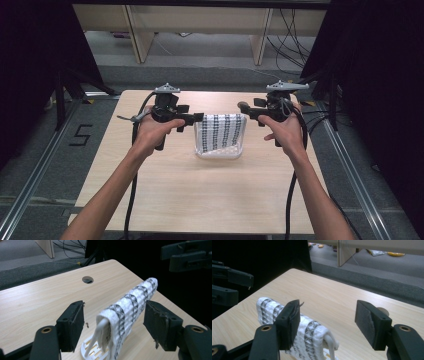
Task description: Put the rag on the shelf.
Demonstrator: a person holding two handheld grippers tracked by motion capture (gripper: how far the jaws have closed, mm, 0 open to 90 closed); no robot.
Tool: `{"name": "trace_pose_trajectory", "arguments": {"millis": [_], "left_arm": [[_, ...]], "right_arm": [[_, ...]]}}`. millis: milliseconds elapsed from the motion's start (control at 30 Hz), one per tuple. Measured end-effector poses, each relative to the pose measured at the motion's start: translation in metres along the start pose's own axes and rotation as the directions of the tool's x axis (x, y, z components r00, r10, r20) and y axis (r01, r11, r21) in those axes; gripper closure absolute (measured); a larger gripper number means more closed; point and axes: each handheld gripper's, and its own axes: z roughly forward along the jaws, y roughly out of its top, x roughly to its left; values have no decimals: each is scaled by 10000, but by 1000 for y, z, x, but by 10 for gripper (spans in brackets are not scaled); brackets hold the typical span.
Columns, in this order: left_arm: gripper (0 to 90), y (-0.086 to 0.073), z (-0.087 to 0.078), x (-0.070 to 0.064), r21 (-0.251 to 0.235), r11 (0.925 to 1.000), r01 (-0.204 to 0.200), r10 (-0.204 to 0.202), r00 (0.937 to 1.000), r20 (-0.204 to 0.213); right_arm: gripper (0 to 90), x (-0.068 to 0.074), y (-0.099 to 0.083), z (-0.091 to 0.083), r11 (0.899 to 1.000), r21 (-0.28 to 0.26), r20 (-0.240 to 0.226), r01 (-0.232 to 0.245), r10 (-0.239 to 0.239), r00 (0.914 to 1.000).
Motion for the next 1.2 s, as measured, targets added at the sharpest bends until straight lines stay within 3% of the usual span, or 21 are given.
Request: {"name": "trace_pose_trajectory", "arguments": {"millis": [100,167,433,467,600,667,700,867,900,1033,1200], "left_arm": [[303,-3,-4,-2,-62,10000,-5,6,10000,57],[297,-5,-7,-3,-98,9999,-45,45,10000,77],[285,-16,-18,-6,-170,9997,-184,184,9998,1],[286,-17,-19,-7,-146,9997,-195,195,9998,9],[284,-23,-22,-7,-171,9998,-142,142,9999,29],[283,-25,-24,-7,-218,9997,-99,100,9999,56],[283,-28,-26,-7,-268,9996,-79,81,9999,74],[282,-37,-29,-8,-221,9997,-140,143,9998,138],[281,-39,-29,-8,-231,9997,-123,127,9998,162],[281,-45,-31,-10,-223,9996,-182,186,9996,202],[281,-58,-35,-12,-150,9996,-228,230,9997,128]], "right_arm": [[363,-1,-1,-2,9995,-83,58,312,-312,9995],[358,2,-2,-3,10000,9,-8,66,-66,10000],[355,7,-10,-10,9990,-178,-100,418,-420,9991],[354,9,-10,-12,9998,-18,-101,195,-195,9998],[351,9,-13,-13,9988,-162,-198,459,-462,9987],[350,10,-15,-15,9973,-212,46,704,-703,9975],[350,11,-16,-16,9989,-58,-101,457,-457,9989],[348,12,-23,-17,9986,-31,-153,520,-520,9985],[347,10,-25,-18,9970,-152,-72,759,-760,9971],[339,11,-32,-22,9991,-77,-204,428,-430,9989],[335,11,-39,-27,9991,-25,-169,434,-434,9989]]}}
